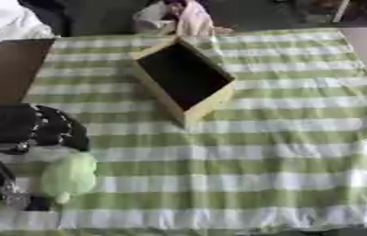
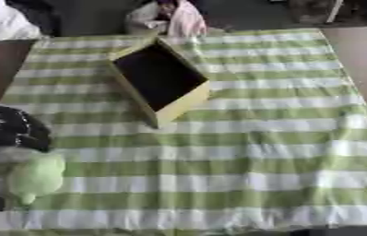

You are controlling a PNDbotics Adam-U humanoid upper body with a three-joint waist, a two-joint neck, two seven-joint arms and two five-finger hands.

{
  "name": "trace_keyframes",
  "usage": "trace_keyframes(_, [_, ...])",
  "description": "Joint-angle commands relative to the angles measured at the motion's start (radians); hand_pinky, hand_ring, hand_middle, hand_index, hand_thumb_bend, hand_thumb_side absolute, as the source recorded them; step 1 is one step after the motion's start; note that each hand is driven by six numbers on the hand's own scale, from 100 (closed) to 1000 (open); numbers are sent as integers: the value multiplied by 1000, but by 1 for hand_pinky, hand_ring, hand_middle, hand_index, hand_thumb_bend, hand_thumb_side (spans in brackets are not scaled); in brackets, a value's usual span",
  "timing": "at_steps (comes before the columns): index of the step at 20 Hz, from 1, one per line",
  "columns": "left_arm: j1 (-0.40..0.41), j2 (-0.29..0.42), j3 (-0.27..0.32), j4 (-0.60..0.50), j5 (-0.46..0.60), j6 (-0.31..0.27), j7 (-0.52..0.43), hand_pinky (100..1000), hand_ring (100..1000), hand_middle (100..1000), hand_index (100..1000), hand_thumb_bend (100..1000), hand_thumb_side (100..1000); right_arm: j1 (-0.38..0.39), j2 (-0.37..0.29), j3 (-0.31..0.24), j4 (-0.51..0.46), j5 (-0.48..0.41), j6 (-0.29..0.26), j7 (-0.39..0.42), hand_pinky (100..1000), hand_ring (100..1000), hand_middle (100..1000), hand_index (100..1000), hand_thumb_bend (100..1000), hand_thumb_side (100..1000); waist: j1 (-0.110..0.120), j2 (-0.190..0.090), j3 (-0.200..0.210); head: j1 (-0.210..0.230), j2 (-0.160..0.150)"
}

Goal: Pick up objects on the table and place them in the box.

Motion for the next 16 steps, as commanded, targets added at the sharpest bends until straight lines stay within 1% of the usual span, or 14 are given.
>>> trace_keyframes(1, [-16,11,2,-1,-17,36,6,757,825,751,870,432,811,-7,-14,-5,-6,-3,0,2,643,602,563,790,100,1000,0,-9,-2,0,7])
trace_keyframes(4, [-15,-1,-3,3,-26,59,1,750,821,748,867,413,809,-8,-15,-5,-5,-3,-1,2,643,602,563,790,100,1000,-1,-8,-3,1,7])
trace_keyframes(8, [-15,-11,-4,6,-45,74,-12,752,822,748,867,428,824,-11,-17,-5,-5,-1,-2,1,644,603,564,790,100,1000,-2,-7,-4,1,7])
trace_keyframes(12, [-15,-20,-5,16,-61,82,-32,757,825,751,871,461,846,-13,-19,-5,-4,0,-2,1,644,603,564,790,100,1000,-3,-6,-3,2,7])
trace_keyframes(13, [-16,-22,-5,18,-66,84,-37,762,828,745,872,483,854,-14,-18,-4,-4,-1,-2,1,644,603,564,790,100,1000,-3,-6,-4,2,7])
trace_keyframes(16, [-18,-27,-7,26,-89,88,-54,771,835,745,878,506,847,-14,-16,-4,-4,-1,-2,2,644,603,563,790,100,1000,-4,-5,-4,2,7])
